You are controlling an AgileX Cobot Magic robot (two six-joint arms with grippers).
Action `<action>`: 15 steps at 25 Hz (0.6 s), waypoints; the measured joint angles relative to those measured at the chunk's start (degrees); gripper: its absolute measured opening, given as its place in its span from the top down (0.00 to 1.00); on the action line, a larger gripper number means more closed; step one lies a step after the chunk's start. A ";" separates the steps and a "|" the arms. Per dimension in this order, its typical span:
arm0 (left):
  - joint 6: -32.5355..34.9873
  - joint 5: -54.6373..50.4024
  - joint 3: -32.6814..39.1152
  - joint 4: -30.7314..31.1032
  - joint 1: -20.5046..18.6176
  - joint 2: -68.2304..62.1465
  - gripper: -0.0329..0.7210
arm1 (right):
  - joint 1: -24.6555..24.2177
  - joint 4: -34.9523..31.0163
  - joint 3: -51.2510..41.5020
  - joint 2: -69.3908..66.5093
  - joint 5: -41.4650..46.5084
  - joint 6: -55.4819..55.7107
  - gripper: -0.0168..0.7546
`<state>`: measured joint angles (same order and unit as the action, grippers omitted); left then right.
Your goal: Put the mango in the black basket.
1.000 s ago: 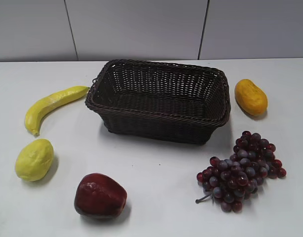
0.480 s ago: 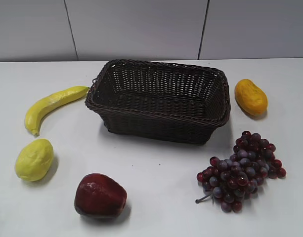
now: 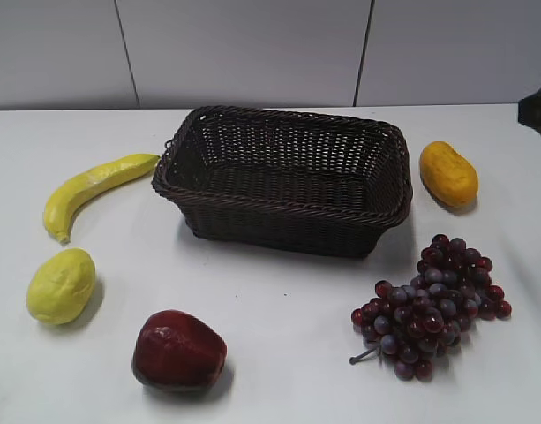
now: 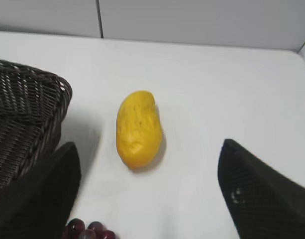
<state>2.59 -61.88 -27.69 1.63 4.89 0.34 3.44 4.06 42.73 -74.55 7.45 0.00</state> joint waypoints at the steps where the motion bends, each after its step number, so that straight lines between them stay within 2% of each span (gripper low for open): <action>1: 0.00 0.00 0.00 0.00 0.00 0.00 0.17 | 0.00 0.00 3.82 -3.37 3.31 0.00 0.11; 7: 0.00 0.00 0.00 0.00 0.00 0.00 0.17 | 0.00 -3.22 21.28 -21.20 19.53 -2.30 0.11; 11: 0.00 0.00 0.00 0.00 0.00 0.00 0.17 | 0.00 -7.74 30.58 -30.94 24.79 -6.20 0.11; 15: 0.00 0.00 0.00 0.00 0.00 0.00 0.17 | 0.00 -8.71 37.70 -38.60 27.48 -7.00 0.11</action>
<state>2.59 -61.88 -27.69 1.63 4.89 0.34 3.44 -4.65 80.43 -113.16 34.93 -7.00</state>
